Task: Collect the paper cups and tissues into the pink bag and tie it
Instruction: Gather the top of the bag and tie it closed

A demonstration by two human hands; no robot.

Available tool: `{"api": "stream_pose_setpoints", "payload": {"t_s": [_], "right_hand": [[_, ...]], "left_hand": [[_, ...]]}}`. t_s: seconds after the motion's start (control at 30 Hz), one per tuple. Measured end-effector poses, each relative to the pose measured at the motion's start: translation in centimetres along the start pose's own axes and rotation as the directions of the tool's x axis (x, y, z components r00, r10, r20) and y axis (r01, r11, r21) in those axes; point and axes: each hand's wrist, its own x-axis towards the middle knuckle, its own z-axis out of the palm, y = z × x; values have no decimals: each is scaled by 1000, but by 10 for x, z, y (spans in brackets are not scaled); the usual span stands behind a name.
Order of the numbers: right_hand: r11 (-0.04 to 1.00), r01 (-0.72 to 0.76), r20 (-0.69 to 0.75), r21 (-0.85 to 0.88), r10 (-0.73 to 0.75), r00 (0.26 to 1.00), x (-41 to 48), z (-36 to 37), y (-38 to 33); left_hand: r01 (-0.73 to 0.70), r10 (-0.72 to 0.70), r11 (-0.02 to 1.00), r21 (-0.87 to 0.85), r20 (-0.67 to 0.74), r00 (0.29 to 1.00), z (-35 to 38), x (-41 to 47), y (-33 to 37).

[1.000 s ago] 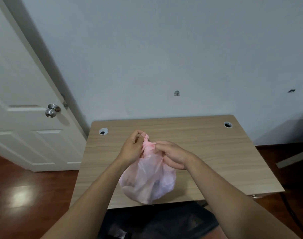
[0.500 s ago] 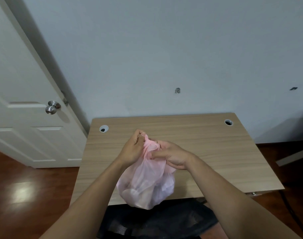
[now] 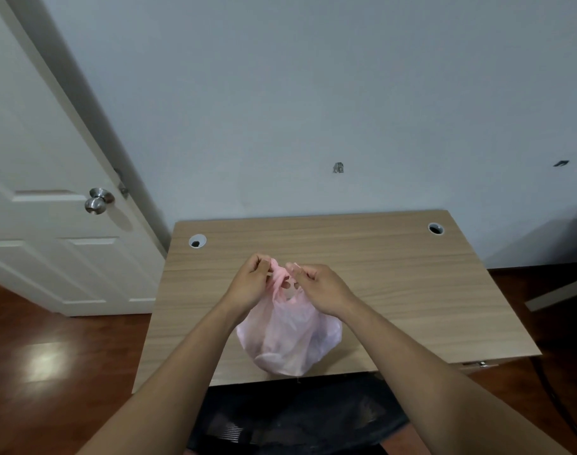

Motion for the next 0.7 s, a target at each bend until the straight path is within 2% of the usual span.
{"api": "stream_pose_setpoints", "payload": {"t_s": [0.1, 0.2, 0.33, 0.47, 0.6, 0.7], "right_hand": [[995, 28, -21, -100, -30, 999, 1, 0, 6], [966, 114, -37, -232, -126, 991, 1, 5, 12], [932, 104, -110, -348, -151, 982, 4, 7, 23], [893, -38, -97, -448, -6, 995, 0, 4, 36], [814, -175, -136, -554, 118, 984, -7, -4, 58], [809, -247, -162, -533, 188, 969, -12, -9, 68]], "left_hand": [[30, -30, 999, 20, -14, 999, -1, 2, -6], [41, -38, 995, 91, -33, 999, 0, 5, -11], [114, -76, 961, 253, -157, 985, -1, 8, -21], [271, -223, 954, 130, -300, 928, -8, 11, -42], [378, -334, 922, 84, -319, 887, -31, 11, -57], [398, -354, 912, 95, -306, 884, -43, 8, -67]]}}
